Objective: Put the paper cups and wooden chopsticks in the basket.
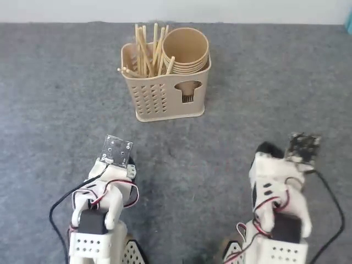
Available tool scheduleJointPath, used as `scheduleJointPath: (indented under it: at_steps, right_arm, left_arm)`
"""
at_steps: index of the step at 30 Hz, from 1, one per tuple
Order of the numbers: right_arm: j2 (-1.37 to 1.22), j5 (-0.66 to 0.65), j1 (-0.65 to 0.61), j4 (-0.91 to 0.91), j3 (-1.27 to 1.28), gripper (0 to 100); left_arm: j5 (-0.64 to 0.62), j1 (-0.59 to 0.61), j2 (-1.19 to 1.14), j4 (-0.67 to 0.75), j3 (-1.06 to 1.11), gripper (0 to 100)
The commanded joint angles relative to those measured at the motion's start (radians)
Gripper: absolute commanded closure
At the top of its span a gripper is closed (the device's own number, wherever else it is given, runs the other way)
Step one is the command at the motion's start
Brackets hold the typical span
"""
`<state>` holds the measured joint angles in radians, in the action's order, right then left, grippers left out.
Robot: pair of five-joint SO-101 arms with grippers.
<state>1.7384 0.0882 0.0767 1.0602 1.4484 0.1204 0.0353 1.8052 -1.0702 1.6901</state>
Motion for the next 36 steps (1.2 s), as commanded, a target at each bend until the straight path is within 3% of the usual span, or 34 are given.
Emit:
scheduleJointPath:
  at_steps: [1,3,9,16,36]
  right_arm:
    - [0.084,-0.049,0.012,0.051,0.144,99.0]
    - [0.048,-0.052,0.012,0.065,0.176,99.0]
    - [0.039,-0.052,-0.001,0.182,0.238,99.0]
    - [0.042,-0.055,0.087,0.232,0.232,98.7]
    - [0.042,-0.058,0.094,0.234,0.232,98.9]
  left_arm:
    - [0.005,-0.002,0.017,-0.063,-0.005,99]
    - [0.005,-0.003,0.017,-0.140,-0.005,99]
    - [0.003,-0.002,0.018,-0.195,-0.005,99]
    - [0.005,-0.002,0.018,-0.195,-0.005,99]
    - [0.006,-0.003,0.018,-0.195,-0.005,99]
